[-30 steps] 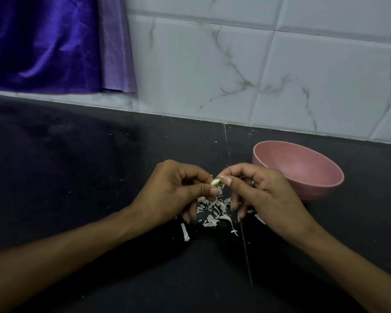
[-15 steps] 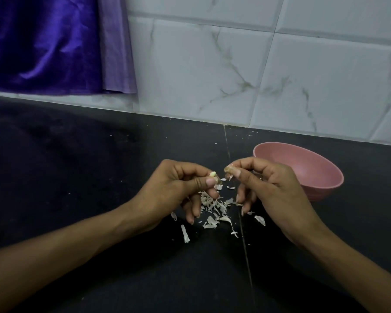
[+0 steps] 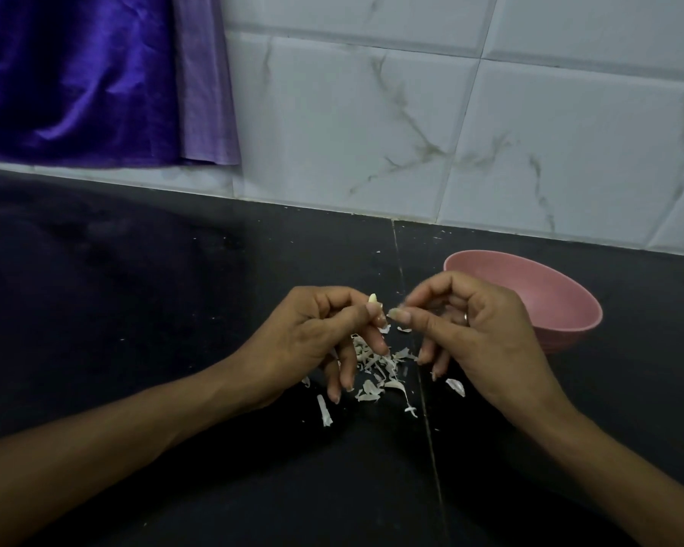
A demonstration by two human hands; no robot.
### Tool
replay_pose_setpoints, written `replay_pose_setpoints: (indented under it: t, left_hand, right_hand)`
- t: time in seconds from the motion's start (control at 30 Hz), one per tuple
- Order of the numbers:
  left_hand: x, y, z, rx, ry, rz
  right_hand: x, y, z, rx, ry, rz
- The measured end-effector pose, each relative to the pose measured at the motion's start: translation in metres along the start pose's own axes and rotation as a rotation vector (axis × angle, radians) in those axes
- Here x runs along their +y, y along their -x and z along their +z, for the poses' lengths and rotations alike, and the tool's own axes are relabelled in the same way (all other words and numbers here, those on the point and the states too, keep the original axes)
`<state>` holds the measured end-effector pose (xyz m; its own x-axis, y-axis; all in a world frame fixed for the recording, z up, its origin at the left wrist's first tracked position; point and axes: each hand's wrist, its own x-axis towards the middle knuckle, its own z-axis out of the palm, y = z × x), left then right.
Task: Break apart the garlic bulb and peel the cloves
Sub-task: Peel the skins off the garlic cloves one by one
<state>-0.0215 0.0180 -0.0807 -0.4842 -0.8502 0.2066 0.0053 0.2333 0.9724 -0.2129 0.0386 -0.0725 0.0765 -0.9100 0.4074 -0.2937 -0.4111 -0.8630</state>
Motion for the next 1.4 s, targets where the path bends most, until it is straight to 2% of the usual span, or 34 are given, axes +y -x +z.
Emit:
replay_pose_setpoints:
  t: [0.5,0.87,1.4]
  left_hand:
    - [-0.005,0.005,0.004,-0.006,-0.320,0.075]
    - [-0.009,0.004,0.000,0.082,-0.551,0.312]
    - [-0.012,0.002,-0.002,0.129,-0.634,0.372]
  right_hand:
    - [0.004,0.004,0.003,-0.123,0.083,-0.145]
    - [-0.002,0.005,0.005,-0.119,-0.024,-0.092]
    - [-0.001,0.006,0.008,-0.151,-0.056,-0.032]
